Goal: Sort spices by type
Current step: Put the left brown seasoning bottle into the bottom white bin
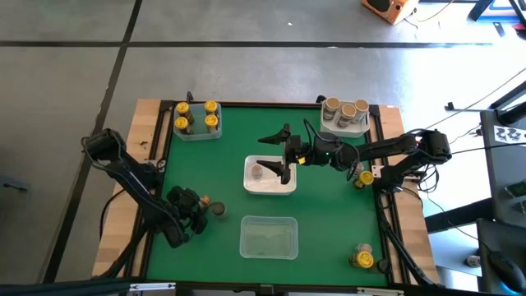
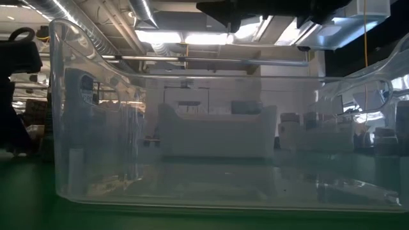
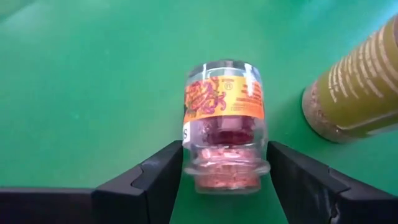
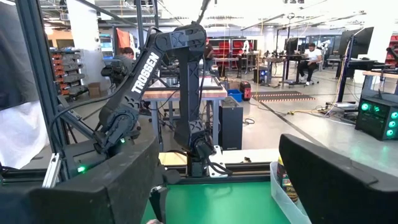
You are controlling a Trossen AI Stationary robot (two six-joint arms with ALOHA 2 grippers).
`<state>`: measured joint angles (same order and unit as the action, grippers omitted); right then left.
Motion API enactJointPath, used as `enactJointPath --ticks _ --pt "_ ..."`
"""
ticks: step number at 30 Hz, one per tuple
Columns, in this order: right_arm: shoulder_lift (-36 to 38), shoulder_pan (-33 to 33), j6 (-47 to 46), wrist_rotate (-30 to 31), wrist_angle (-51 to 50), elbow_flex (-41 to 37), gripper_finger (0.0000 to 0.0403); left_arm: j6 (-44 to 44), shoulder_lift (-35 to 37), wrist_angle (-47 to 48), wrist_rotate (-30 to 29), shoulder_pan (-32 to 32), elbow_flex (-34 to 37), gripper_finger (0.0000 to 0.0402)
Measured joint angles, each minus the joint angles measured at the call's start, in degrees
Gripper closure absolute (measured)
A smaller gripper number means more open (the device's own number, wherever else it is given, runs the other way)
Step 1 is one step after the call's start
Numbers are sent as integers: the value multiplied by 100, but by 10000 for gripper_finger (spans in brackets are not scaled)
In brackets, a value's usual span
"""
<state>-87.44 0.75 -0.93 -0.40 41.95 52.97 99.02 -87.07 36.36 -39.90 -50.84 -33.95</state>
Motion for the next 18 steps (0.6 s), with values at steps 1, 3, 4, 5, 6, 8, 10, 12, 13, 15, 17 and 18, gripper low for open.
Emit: enactJointPath --ticks 1,3,4,5,6,8,10,12,13,15,17,18 --pt "0 2 2 0 0 0 70 -91 0 -1 -2 -3 0 175" --pt "0 2 2 2 0 0 70 -300 0 -2 0 -5 0 185" --pt "0 2 5 0 0 0 70 -417 0 -2 0 -5 0 194" --pt "0 2 15 0 -2 0 70 -536 0 0 0 -4 0 204" --pt "0 2 17 2 -2 0 70 -631 0 2 0 -3 2 214" --pt "0 0 17 0 -2 0 70 -793 0 7 0 -3 2 228" --pt "0 2 17 2 -4 0 70 -959 0 7 -2 -3 2 228" --pt "0 1 20 2 -7 0 70 -1156 1 23 13 -3 1 228" --pt "0 2 18 0 -7 0 70 -1266 10 81 51 -1 -16 228" --pt "0 2 19 0 -11 0 70 -1406 52 406 256 32 -151 228" --pt "0 1 20 0 -15 0 70 -1525 130 904 441 79 -394 228" --pt "0 1 20 0 -16 0 70 -1595 167 1215 505 109 -549 228"
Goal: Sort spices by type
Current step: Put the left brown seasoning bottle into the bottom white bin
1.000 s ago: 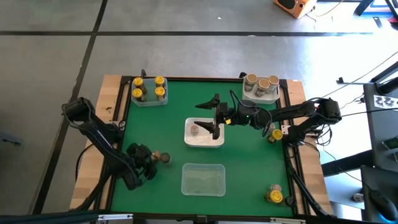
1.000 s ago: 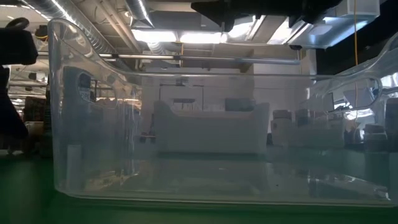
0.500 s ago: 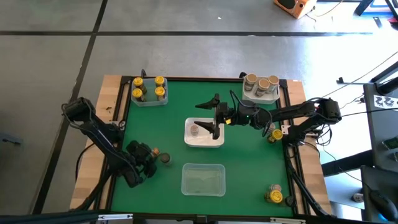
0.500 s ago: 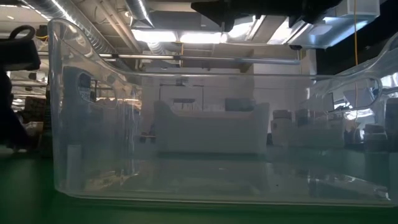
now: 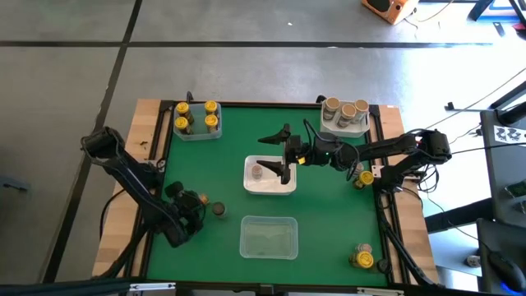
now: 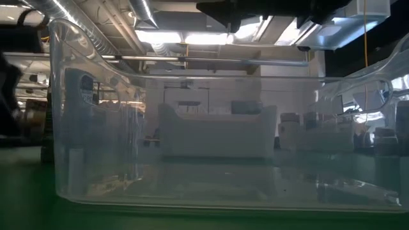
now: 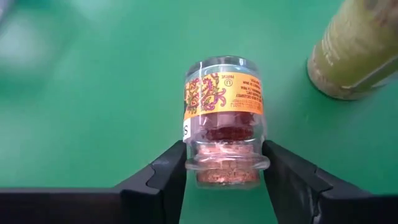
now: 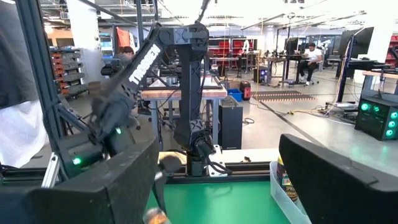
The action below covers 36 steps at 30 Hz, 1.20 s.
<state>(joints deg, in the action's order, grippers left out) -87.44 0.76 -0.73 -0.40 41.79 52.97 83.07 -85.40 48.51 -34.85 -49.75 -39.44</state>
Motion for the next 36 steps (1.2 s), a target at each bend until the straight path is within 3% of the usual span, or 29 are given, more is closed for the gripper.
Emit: enactJointPath --ticks 8,12,19,27,36 --pt "61 -8 22 -7 -280 0 70 -916 73 2582 137 395 -1658 225" --pt "270 -5 -28 -6 -943 0 70 -1674 72 3242 147 777 -2404 225" --pt "944 -1 104 298 -1965 0 70 -3636 72 3192 208 1820 -3386 223" --pt "1887 -1 268 691 -3367 0 70 -5714 -1 2330 839 3120 -3821 221" --pt "2463 0 318 1120 -4253 0 70 -7194 -1259 2678 1386 3911 -4959 223"
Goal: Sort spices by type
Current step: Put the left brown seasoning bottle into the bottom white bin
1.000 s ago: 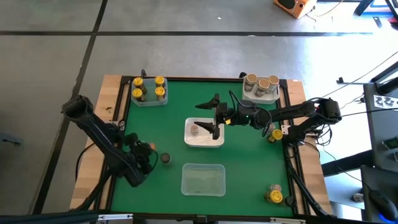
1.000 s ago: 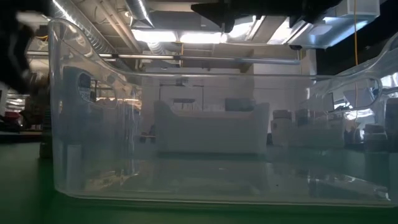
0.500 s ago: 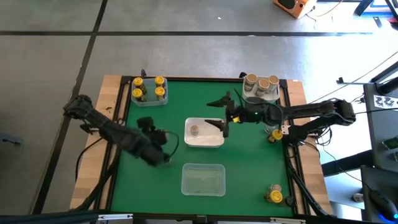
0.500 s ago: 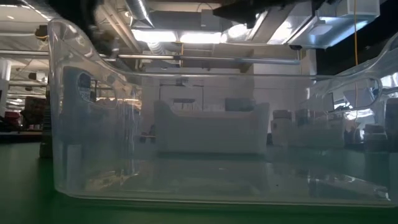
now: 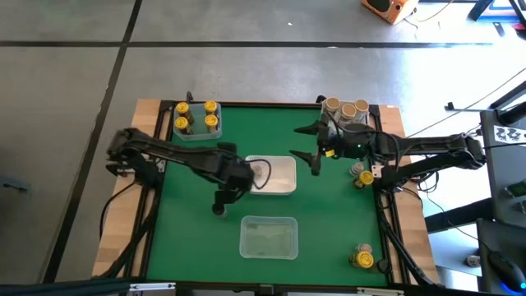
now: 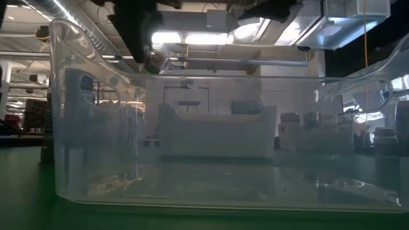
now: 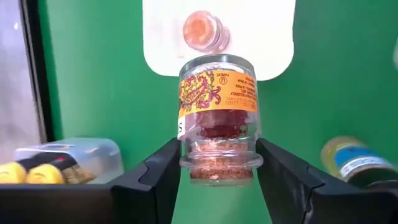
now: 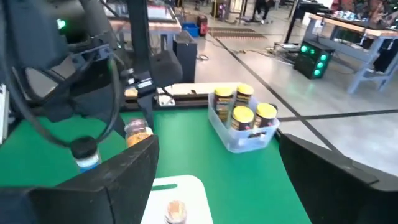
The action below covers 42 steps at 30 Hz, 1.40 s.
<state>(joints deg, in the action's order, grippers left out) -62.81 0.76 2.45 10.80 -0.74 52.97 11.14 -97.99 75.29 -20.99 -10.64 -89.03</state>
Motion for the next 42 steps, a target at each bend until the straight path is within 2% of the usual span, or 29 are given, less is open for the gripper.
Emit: enactJointPath --ticks 6,12,16,27,42 --pt "117 0 104 376 -534 0 70 -541 -1198 1046 -1 191 -1292 223" --pt "128 1 94 786 -928 0 70 -1066 -1950 1134 8 227 -2037 222" --pt "127 1 89 937 -1079 0 70 -1376 -2172 938 317 230 -2092 222" --pt "126 1 -66 958 -1307 0 70 -1701 -2548 925 335 384 -2094 222" --pt "123 1 -67 958 -1315 0 70 -2078 -2745 521 692 582 -2090 222"
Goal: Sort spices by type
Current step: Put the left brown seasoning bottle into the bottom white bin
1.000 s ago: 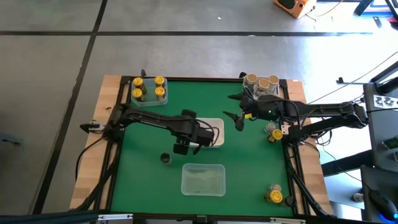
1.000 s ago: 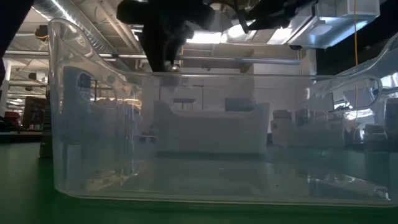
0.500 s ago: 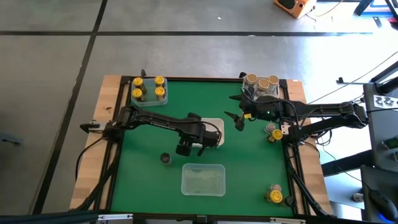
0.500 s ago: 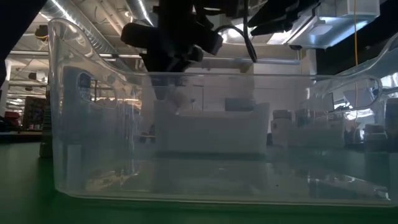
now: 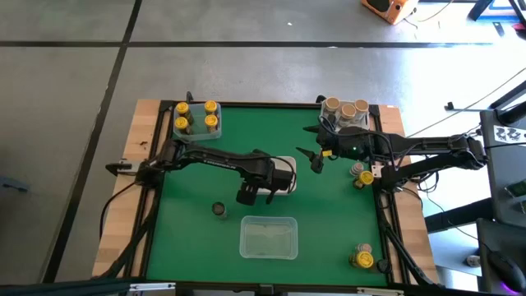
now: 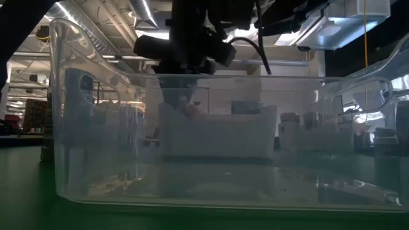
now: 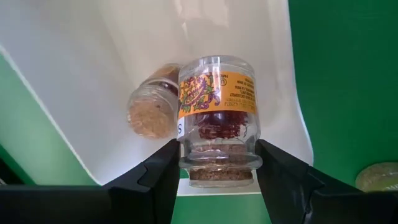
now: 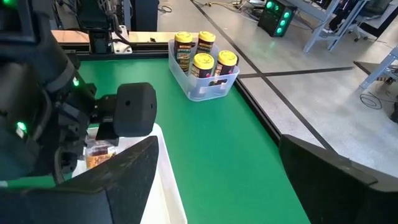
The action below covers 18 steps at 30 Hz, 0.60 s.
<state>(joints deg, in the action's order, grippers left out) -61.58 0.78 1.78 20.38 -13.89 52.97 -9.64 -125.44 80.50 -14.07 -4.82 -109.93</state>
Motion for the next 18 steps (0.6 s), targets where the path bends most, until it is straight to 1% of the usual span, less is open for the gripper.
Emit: enactJointPath --ticks 8,18 --pt "-2 0 0 -2 0 0 70 -145 -144 -27 -2 23 7 222" --pt "-2 0 0 -2 4 0 70 -431 -540 -7 -25 26 7 221"
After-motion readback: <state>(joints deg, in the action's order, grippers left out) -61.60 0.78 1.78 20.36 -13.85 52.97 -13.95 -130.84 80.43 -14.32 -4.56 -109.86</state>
